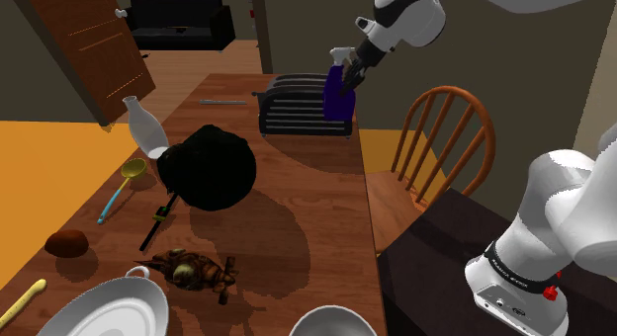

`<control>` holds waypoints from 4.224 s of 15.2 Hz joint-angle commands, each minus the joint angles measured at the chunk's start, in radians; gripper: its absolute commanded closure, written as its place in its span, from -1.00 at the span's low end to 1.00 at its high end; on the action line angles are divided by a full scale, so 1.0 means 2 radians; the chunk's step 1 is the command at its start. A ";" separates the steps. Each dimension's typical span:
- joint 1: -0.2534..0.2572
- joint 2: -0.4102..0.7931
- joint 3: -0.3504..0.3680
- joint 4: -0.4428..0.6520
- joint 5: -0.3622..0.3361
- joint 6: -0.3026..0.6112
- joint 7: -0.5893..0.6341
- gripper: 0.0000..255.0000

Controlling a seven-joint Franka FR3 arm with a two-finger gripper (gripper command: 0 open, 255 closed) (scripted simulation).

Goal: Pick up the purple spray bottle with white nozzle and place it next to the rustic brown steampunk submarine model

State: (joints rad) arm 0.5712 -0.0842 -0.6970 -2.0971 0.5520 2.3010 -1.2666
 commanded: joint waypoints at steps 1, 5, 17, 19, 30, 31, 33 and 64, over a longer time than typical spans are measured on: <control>-0.001 -0.006 0.002 0.007 -0.010 -0.009 0.012 1.00; -0.002 -0.015 0.004 0.025 -0.027 -0.028 0.031 1.00; -0.006 -0.029 0.010 0.089 -0.061 -0.093 0.077 1.00; -0.006 -0.029 0.010 0.101 -0.064 -0.105 0.084 1.00; 0.012 -0.073 0.074 0.077 -0.114 -0.083 0.182 1.00; 0.015 -0.078 0.085 0.071 -0.119 -0.076 0.196 1.00; 0.020 -0.085 0.105 0.059 -0.129 -0.063 0.223 1.00; 0.106 0.016 0.321 0.108 -0.241 0.047 0.572 1.00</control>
State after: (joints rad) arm 0.7837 -0.0545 -0.0545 -1.8693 0.0690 2.3791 -0.1233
